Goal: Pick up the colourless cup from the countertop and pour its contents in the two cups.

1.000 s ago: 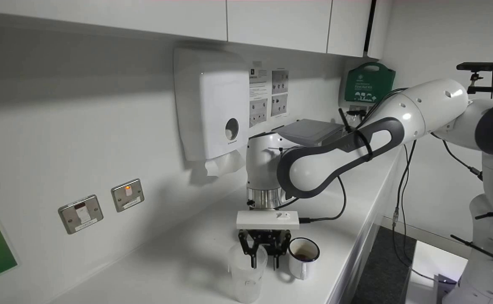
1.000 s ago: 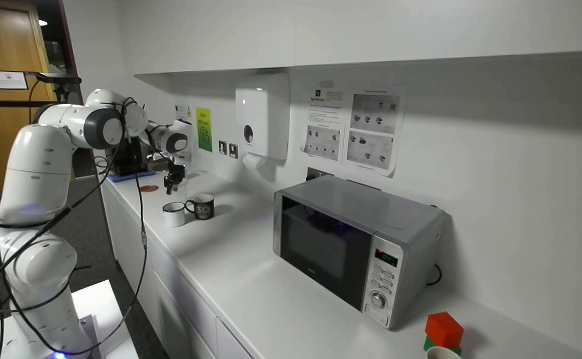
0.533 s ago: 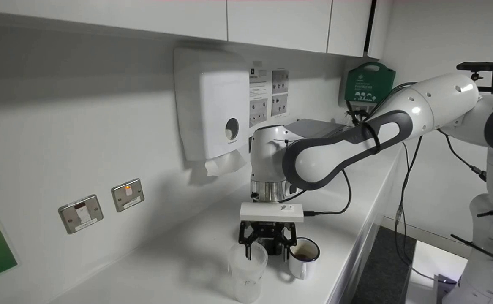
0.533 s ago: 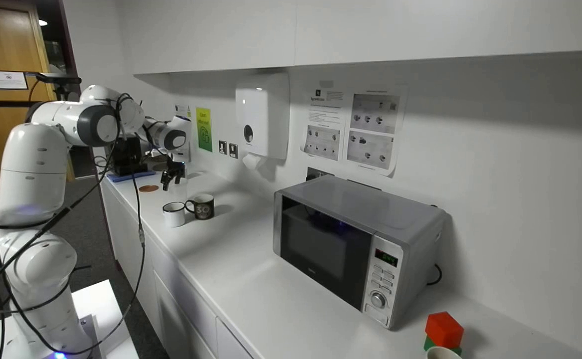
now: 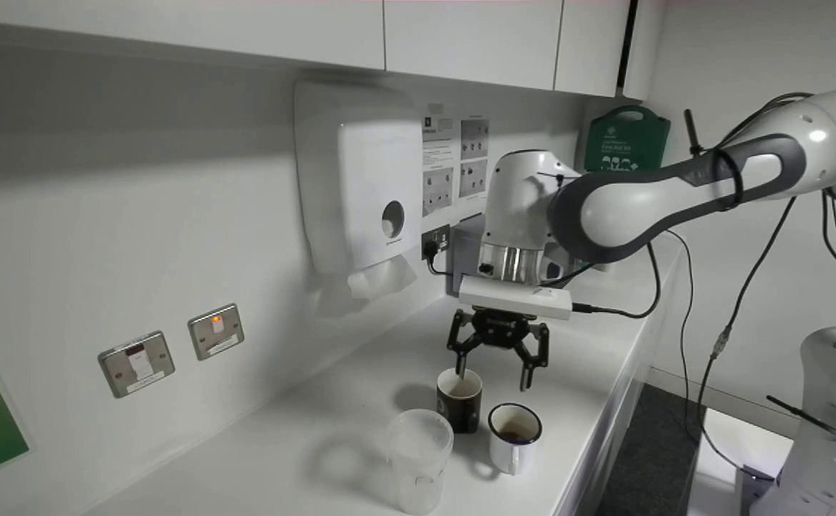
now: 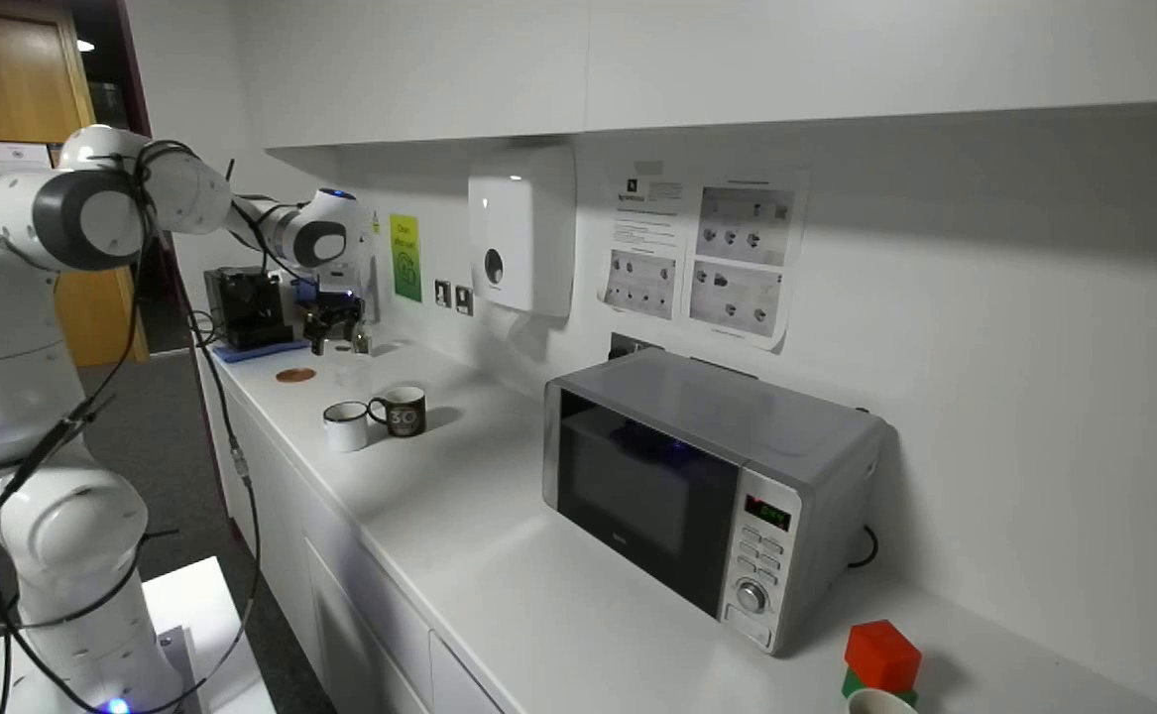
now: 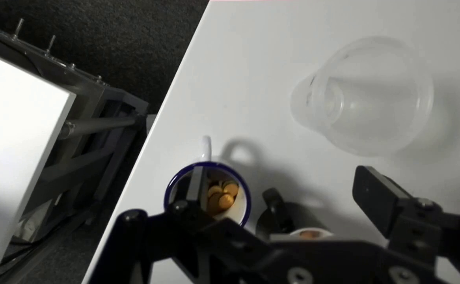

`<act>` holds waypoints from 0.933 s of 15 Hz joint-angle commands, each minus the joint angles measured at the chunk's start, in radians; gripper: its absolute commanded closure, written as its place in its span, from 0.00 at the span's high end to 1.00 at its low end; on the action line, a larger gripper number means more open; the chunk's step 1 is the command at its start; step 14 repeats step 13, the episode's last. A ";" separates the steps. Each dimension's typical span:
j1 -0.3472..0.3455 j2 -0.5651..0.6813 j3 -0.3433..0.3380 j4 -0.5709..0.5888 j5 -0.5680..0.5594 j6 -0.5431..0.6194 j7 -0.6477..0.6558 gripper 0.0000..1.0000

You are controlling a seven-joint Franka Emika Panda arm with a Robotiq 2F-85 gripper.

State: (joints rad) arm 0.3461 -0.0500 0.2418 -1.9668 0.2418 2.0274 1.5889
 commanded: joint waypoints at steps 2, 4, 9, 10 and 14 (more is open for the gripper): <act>-0.060 -0.244 0.037 -0.242 -0.191 0.009 0.151 1.00; -0.081 -0.310 0.061 -0.309 -0.287 -0.040 0.191 1.00; -0.096 -0.313 0.091 -0.325 -0.335 -0.142 0.191 1.00; -0.095 -0.313 0.094 -0.324 -0.334 -0.141 0.191 1.00; -0.095 -0.305 0.094 -0.322 -0.334 -0.140 0.191 1.00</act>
